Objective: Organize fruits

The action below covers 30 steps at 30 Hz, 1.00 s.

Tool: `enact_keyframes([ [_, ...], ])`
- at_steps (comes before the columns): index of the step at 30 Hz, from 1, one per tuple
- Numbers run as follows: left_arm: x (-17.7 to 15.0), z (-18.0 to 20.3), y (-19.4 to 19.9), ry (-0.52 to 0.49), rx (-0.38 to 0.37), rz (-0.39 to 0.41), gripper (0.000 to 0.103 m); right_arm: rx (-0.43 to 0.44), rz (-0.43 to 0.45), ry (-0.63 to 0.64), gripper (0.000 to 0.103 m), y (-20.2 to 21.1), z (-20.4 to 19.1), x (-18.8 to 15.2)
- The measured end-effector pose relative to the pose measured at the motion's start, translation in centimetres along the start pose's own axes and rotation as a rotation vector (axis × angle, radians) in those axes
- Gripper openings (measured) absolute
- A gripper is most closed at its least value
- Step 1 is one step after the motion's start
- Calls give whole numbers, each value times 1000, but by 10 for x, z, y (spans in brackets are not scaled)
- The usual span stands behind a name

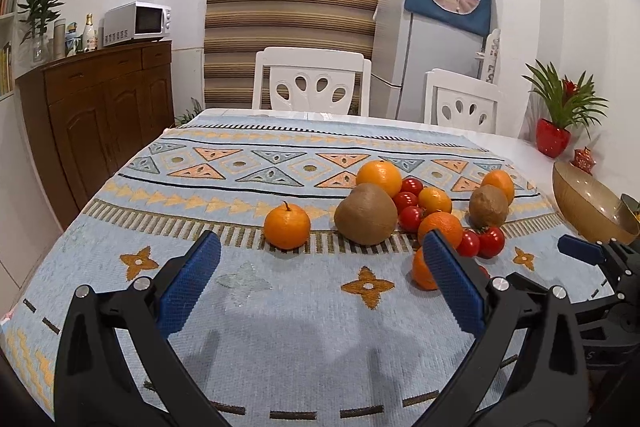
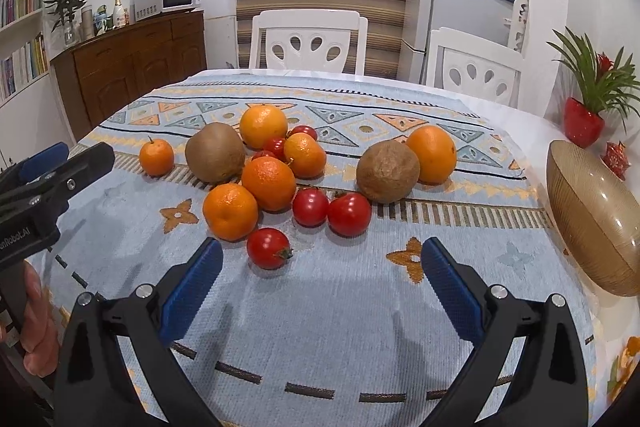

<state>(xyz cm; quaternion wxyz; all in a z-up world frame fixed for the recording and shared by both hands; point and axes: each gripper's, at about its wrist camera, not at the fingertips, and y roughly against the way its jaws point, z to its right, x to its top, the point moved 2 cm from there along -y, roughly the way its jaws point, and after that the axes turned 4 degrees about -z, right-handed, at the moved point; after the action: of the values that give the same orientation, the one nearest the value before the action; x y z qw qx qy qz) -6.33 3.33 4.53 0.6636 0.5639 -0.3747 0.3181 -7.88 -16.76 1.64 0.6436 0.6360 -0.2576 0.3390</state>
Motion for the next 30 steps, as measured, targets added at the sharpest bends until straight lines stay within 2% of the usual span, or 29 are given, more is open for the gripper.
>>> enact_keyframes([
  [7,-1,8,1,-44,29,11,100,-13,-7,12,98,-1,-2,-1],
  [19,-1,6,1,-39,6,4,100,-6,-32,10,98,-6,-1,-1],
  [22,-1,9,-4,-68,-34,-48,100,9,-43,6,98,-7,1,0],
  [24,2,11,-10,-87,-115,-139,100,30,-55,2,98,-9,2,0],
  [28,10,13,-14,-98,-185,-254,100,61,-101,-21,97,-15,8,2],
  [30,16,18,-19,-113,-224,-302,100,81,-141,-43,92,-21,11,3],
])
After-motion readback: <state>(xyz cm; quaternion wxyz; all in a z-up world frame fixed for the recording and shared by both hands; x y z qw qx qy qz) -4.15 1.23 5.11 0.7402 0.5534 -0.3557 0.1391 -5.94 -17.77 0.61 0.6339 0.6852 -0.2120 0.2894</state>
